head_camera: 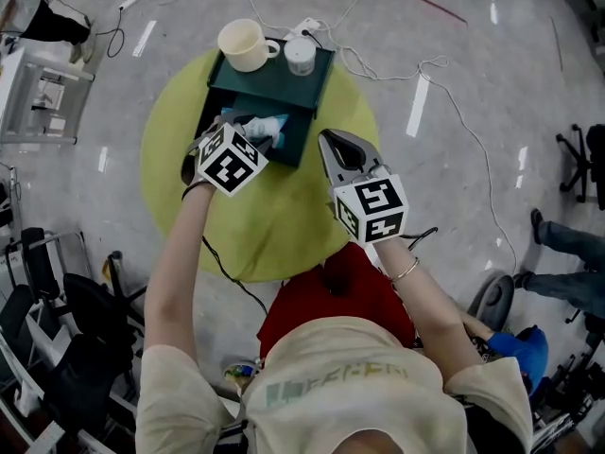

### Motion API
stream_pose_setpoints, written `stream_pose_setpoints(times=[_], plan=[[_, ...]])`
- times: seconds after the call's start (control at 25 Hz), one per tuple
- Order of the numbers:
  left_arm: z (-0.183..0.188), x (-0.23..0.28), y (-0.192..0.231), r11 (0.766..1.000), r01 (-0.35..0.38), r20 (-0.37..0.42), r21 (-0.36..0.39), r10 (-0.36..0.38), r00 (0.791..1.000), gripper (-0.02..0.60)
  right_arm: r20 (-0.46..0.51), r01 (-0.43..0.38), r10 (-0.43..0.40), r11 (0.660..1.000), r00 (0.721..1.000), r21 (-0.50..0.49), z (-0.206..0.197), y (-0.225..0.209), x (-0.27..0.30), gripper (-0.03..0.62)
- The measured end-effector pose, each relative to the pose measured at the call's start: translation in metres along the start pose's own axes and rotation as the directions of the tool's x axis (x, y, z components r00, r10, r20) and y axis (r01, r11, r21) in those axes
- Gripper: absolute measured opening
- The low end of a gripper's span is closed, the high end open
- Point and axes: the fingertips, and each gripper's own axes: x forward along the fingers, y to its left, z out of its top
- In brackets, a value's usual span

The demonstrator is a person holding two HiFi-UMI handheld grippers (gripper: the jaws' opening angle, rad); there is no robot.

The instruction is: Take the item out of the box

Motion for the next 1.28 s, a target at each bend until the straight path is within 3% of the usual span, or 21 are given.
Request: stream_pose_setpoints(times=[0.4, 0.6, 0.88, 1.28], plan=[[0.002, 0.013, -0.004, 0.984, 0.118, -0.117, 0.136, -0.102, 0.988, 0.212, -0.033, 0.001, 0.0, 1.0, 0.999, 0.012, -0.007, -0.003, 0.009, 0.037], [-0.004, 0.019, -0.005, 0.973, 0.151, -0.173, 0.175, -0.12, 0.978, 0.212, -0.043, 0.004, -0.003, 1.0, 0.999, 0.018, -0.01, -0.005, 0.012, 0.037], [-0.012, 0.027, -0.007, 0.968, 0.186, -0.227, 0.17, -0.146, 0.963, 0.212, -0.058, 0.005, -0.004, 1.0, 0.998, 0.023, -0.013, -0.006, 0.014, 0.037], [-0.012, 0.032, -0.006, 0.967, 0.216, -0.21, 0.136, -0.185, 0.96, 0.212, -0.079, -0.001, 0.003, 0.999, 0.997, 0.036, -0.018, -0.009, 0.02, 0.037]])
